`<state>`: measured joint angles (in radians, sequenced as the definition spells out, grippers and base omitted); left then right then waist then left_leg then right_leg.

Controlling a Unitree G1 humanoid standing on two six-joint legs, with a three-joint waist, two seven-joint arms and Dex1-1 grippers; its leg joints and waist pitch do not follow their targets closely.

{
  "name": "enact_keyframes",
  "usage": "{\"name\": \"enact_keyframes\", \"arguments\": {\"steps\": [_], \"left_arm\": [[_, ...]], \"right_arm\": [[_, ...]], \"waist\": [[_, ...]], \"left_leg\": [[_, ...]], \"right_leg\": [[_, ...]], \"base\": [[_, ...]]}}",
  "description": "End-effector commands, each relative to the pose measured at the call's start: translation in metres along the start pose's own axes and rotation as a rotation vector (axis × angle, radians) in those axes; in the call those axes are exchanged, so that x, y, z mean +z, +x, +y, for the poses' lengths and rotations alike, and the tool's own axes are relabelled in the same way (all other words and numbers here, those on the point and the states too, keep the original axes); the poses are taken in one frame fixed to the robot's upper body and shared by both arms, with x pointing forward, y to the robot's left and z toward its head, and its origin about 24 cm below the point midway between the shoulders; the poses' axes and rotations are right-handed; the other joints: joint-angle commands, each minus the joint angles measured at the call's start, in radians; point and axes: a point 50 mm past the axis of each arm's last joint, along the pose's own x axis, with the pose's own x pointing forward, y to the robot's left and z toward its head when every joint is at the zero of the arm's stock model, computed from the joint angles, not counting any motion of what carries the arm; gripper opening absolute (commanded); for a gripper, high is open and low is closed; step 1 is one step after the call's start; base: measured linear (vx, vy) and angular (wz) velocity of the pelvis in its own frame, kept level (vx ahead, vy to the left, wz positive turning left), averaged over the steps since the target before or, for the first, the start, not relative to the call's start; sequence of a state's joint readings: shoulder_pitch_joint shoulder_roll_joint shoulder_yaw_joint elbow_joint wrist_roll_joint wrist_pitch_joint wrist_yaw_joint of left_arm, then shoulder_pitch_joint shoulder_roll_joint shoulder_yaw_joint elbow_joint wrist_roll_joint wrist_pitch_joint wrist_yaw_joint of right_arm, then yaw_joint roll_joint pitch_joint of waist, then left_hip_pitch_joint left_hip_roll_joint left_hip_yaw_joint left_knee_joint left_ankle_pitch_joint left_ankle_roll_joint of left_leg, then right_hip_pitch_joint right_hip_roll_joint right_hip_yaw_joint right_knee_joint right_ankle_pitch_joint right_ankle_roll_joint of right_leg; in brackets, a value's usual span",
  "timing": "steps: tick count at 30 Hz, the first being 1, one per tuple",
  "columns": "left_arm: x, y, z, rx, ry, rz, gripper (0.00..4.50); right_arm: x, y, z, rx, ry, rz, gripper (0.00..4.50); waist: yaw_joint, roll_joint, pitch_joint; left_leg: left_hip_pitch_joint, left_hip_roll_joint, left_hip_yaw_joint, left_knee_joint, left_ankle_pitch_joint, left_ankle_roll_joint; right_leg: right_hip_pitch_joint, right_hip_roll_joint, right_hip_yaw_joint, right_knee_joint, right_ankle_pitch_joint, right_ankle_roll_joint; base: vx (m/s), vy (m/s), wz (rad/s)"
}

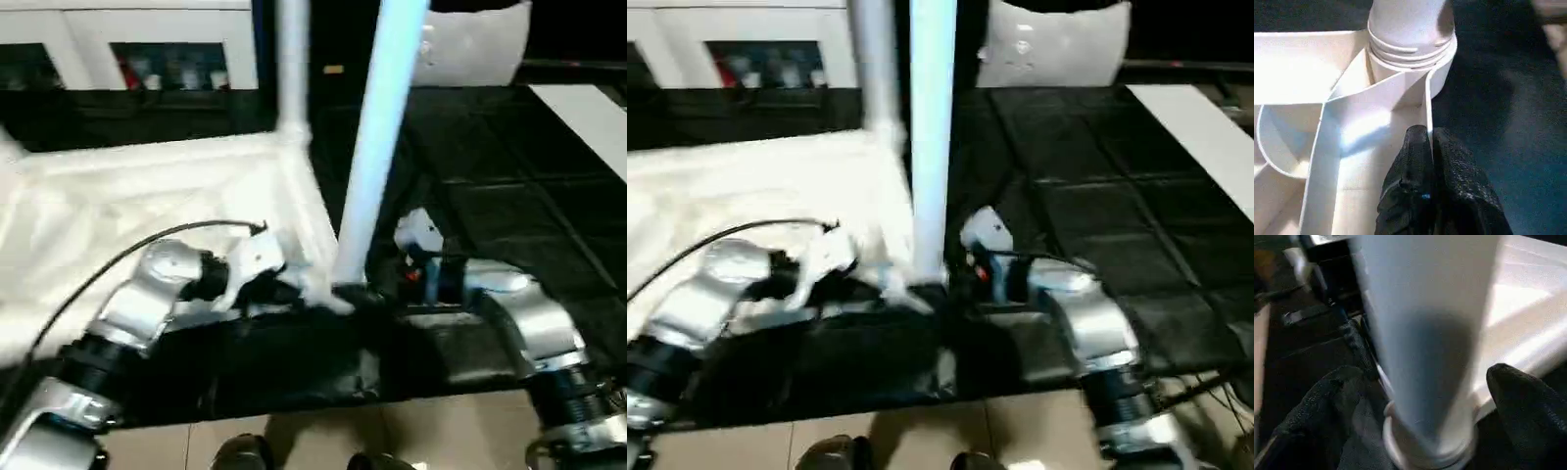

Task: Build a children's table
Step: Rotate leg to tighten

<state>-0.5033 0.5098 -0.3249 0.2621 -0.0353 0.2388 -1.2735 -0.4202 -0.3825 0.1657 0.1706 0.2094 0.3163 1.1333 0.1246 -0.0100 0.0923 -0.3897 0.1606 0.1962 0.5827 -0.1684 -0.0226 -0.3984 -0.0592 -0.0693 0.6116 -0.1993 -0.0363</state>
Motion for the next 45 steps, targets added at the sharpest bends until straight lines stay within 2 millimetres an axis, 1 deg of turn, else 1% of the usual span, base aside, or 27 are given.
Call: {"name": "enact_keyframes", "arguments": {"steps": [1, 2, 3, 4, 5, 6, 7, 9, 13, 14, 16, 17, 20, 23, 27, 28, 30, 31, 32, 33, 36, 37, 38, 40, 42, 44, 45], "left_arm": [[0.007, 0.004, -0.007, -0.114, 0.053, -0.027, 0.0], [0.007, 0.003, -0.007, -0.132, 0.059, -0.025, 0.0], [0.007, 0.003, -0.008, -0.149, 0.064, -0.024, 0.0], [0.007, 0.002, -0.008, -0.164, 0.07, -0.021, 0.0], [0.007, 0.002, -0.009, -0.188, 0.082, -0.013, 0.0], [0.007, 0.001, -0.009, -0.194, 0.085, -0.01, 0.0], [0.007, 0.001, -0.009, -0.195, 0.085, -0.009, 0.0], [0.007, 0.001, -0.009, -0.212, 0.092, -0.009, 0.0], [0.008, 0.001, -0.011, -0.24, 0.102, -0.011, 0.0], [0.008, 0.001, -0.011, -0.242, 0.103, -0.011, 0.0], [0.007, 0.002, -0.012, -0.247, 0.103, -0.014, 0.0], [0.007, 0.002, -0.013, -0.249, 0.102, -0.015, 0.0], [0.006, 0.001, -0.013, -0.25, 0.097, -0.014, 0.0], [0.006, 0.0, -0.013, -0.234, 0.081, -0.022, 0.0], [0.01, 0.0, -0.012, -0.191, 0.043, -0.056, 0.0], [0.011, 0.002, -0.01, -0.16, 0.023, -0.065, 0.0], [0.013, 0.004, -0.008, -0.116, -0.005, -0.076, 0.0], [0.015, 0.007, -0.005, -0.059, -0.027, -0.081, 0.0], [0.018, 0.01, -0.002, -0.01, -0.053, -0.097, 0.0], [0.023, 0.013, 0.002, 0.049, -0.09, -0.119, 0.0], [0.031, 0.022, 0.011, 0.183, -0.146, -0.143, 0.0], [0.034, 0.026, 0.014, 0.23, -0.162, -0.155, 0.0], [0.037, 0.031, 0.018, 0.277, -0.185, -0.172, 0.0], [0.041, 0.036, 0.021, 0.334, -0.211, -0.18, 0.0], [0.044, 0.043, 0.024, 0.392, -0.238, -0.172, 0.0], [0.046, 0.046, 0.024, 0.417, -0.259, -0.172, 0.0], [0.048, 0.049, 0.026, 0.452, -0.269, -0.172, 0.0]], "right_arm": [[0.002, -0.003, 0.0, 0.072, -0.016, -0.002, 4.07], [0.003, -0.005, 0.001, 0.113, -0.01, 0.006, 4.06], [0.003, -0.006, 0.001, 0.134, -0.007, 0.009, 3.88], [0.003, -0.006, 0.002, 0.155, -0.007, 0.014, 3.73], [0.002, -0.007, 0.003, 0.197, -0.011, 0.026, 3.73], [0.002, -0.007, 0.004, 0.218, -0.01, 0.033, 3.64], [0.002, -0.007, 0.004, 0.219, -0.01, 0.033, 3.64], [0.001, -0.008, 0.005, 0.256, -0.006, 0.043, 3.32], [-0.001, -0.007, 0.008, 0.323, -0.003, 0.066, 3.14], [-0.001, -0.006, 0.008, 0.329, -0.002, 0.066, 2.89], [-0.002, -0.004, 0.009, 0.347, 0.004, 0.067, 2.78], [-0.003, -0.003, 0.01, 0.356, 0.005, 0.068, 2.73], [-0.004, -0.001, 0.013, 0.381, 0.019, 0.072, 2.37], [-0.005, -0.001, 0.017, 0.399, 0.055, 0.058, 2.2], [-0.004, 0.002, 0.025, 0.39, 0.139, 0.001, 2.09], [-0.005, 0.006, 0.027, 0.36, 0.159, -0.015, 2.08], [-0.006, 0.011, 0.029, 0.309, 0.168, -0.021, 2.07], [-0.008, 0.019, 0.03, 0.238, 0.156, 0.002, 2.07], [-0.01, 0.026, 0.029, 0.167, 0.149, 0.018, 2.07], [-0.01, 0.034, 0.029, 0.091, 0.162, 0.018, 2.07], [-0.007, 0.053, 0.025, -0.078, 0.223, -0.012, 2.05], [-0.006, 0.06, 0.024, -0.13, 0.244, -0.018, 2.04], [-0.005, 0.067, 0.023, -0.196, 0.275, -0.024, 2.03], [-0.004, 0.077, 0.021, -0.279, 0.313, -0.032, 2.0], [-0.002, 0.086, 0.019, -0.37, 0.347, -0.044, 2.0], [0.0, 0.091, 0.018, -0.426, 0.369, -0.052, 1.99], [0.002, 0.096, 0.016, -0.47, 0.389, -0.062, 1.99]], "waist": [[-0.005, 0.006, -0.071], [-0.002, 0.006, -0.071], [-0.001, 0.003, -0.07], [0.002, 0.004, -0.07], [0.004, 0.005, -0.07], [0.006, 0.001, -0.069], [0.008, 0.002, -0.069], [0.013, 0.002, -0.071], [0.013, 0.001, -0.071], [0.013, 0.001, -0.071], [0.014, -0.001, -0.07], [0.016, -0.004, -0.07], [0.016, -0.005, -0.069], [0.016, -0.004, -0.067], [0.018, -0.004, -0.067], [0.02, 0.001, -0.066], [0.017, -0.002, -0.065], [0.016, -0.003, -0.062], [0.01, -0.004, -0.059], [0.006, 0.002, -0.057], [-0.012, -0.003, -0.052], [-0.021, -0.003, -0.053], [-0.031, -0.003, -0.053], [-0.041, -0.003, -0.056], [-0.045, -0.003, -0.058], [-0.046, -0.002, -0.058], [-0.045, 0.002, -0.058]], "left_leg": [[0.033, 0.088, -0.036, -0.065, -0.16, 0.06], [0.034, 0.088, -0.037, -0.064, -0.167, 0.056], [0.032, 0.088, -0.036, -0.064, -0.171, 0.055], [0.032, 0.088, -0.036, -0.064, -0.173, 0.054], [0.031, 0.086, -0.036, -0.063, -0.178, 0.055], [0.031, 0.087, -0.035, -0.063, -0.181, 0.054], [0.031, 0.087, -0.036, -0.063, -0.18, 0.053], [0.033, 0.088, -0.036, -0.063, -0.179, 0.05], [0.031, 0.088, -0.037, -0.063, -0.175, 0.051], [0.031, 0.088, -0.037, -0.062, -0.174, 0.051], [0.031, 0.088, -0.036, -0.062, -0.166, 0.056], [0.03, 0.087, -0.036, -0.061, -0.158, 0.059], [0.03, 0.088, -0.036, -0.062, -0.159, 0.062], [0.031, 0.088, -0.036, -0.063, -0.17, 0.058], [0.031, 0.09, -0.037, -0.065, -0.164, 0.056], [0.032, 0.089, -0.037, -0.065, -0.166, 0.056], [0.03, 0.089, -0.037, -0.067, -0.168, 0.049], [0.03, 0.087, -0.038, -0.068, -0.185, 0.041], [0.029, 0.085, -0.041, -0.071, -0.207, 0.025], [0.031, 0.083, -0.043, -0.073, -0.233, 0.007], [0.034, 0.082, -0.048, -0.078, -0.276, -0.022], [0.027, 0.081, -0.053, -0.08, -0.274, -0.028], [0.028, 0.082, -0.053, -0.082, -0.27, -0.033], [0.03, 0.081, -0.052, -0.08, -0.267, -0.034], [0.028, 0.077, -0.047, -0.077, -0.233, -0.017], [0.028, 0.076, -0.044, -0.076, -0.214, -0.004], [0.03, 0.076, -0.044, -0.076, -0.207, -0.003]], "right_leg": [[0.043, -0.106, 0.061, -0.065, -0.114, -0.218], [0.043, -0.109, 0.061, -0.064, -0.123, -0.222], [0.044, -0.108, 0.062, -0.065, -0.131, -0.22], [0.043, -0.109, 0.062, -0.064, -0.137, -0.22], [0.044, -0.11, 0.061, -0.067, -0.153, -0.218], [0.044, -0.111, 0.062, -0.07, -0.172, -0.211], [0.043, -0.111, 0.062, -0.068, -0.177, -0.21], [0.041, -0.111, 0.063, -0.069, -0.19, -0.205], [0.041, -0.11, 0.061, -0.068, -0.186, -0.207], [0.041, -0.11, 0.061, -0.067, -0.181, -0.208], [0.04, -0.111, 0.062, -0.067, -0.179, -0.211], [0.041, -0.111, 0.062, -0.066, -0.174, -0.21], [0.039, -0.109, 0.061, -0.066, -0.179, -0.209], [0.038, -0.111, 0.061, -0.069, -0.204, -0.204], [0.039, -0.11, 0.062, -0.068, -0.199, -0.202], [0.037, -0.11, 0.062, -0.069, -0.201, -0.201], [0.037, -0.108, 0.062, -0.068, -0.195, -0.201], [0.035, -0.111, 0.063, -0.073, -0.222, -0.197], [0.036, -0.113, 0.063, -0.076, -0.268, -0.189], [0.034, -0.115, 0.064, -0.082, -0.326, -0.175], [0.031, -0.117, 0.064, -0.093, -0.421, -0.153], [0.036, -0.117, 0.062, -0.091, -0.432, -0.144], [0.033, -0.113, 0.063, -0.091, -0.414, -0.138], [0.032, -0.113, 0.064, -0.09, -0.375, -0.145], [0.033, -0.112, 0.066, -0.087, -0.306, -0.154], [0.033, -0.111, 0.067, -0.089, -0.282, -0.155], [0.032, -0.109, 0.067, -0.088, -0.266, -0.158]], "base": [[0.0, 0.0, 0.0], [0.0, 0.0, 0.0], [0.0, 0.0, 0.0], [0.0, 0.0, 0.0], [0.0, 0.0, 0.0], [0.0, 0.0, 0.0], [0.0, 0.0, 0.0], [0.0, 0.0, 0.0], [0.0, 0.0, 0.0], [0.0, 0.0, 0.0], [0.0, 0.0, 0.0], [0.0, 0.0, 0.0], [0.0, 0.0, 0.0], [0.0, 0.0, 0.0], [0.0, 0.0, 0.0], [0.0, 0.0, 0.0], [0.0, 0.0, 0.0], [0.0, 0.0, 0.0], [0.0, 0.0, 0.0], [0.0, 0.0, 0.0], [0.0, 0.0, 0.0], [0.0, 0.0, 0.0], [0.0, 0.0, 0.0], [0.0, 0.0, 0.0], [0.0, 0.0, 0.0], [0.0, 0.0, 0.0], [0.0, 0.0, 0.0]]}}
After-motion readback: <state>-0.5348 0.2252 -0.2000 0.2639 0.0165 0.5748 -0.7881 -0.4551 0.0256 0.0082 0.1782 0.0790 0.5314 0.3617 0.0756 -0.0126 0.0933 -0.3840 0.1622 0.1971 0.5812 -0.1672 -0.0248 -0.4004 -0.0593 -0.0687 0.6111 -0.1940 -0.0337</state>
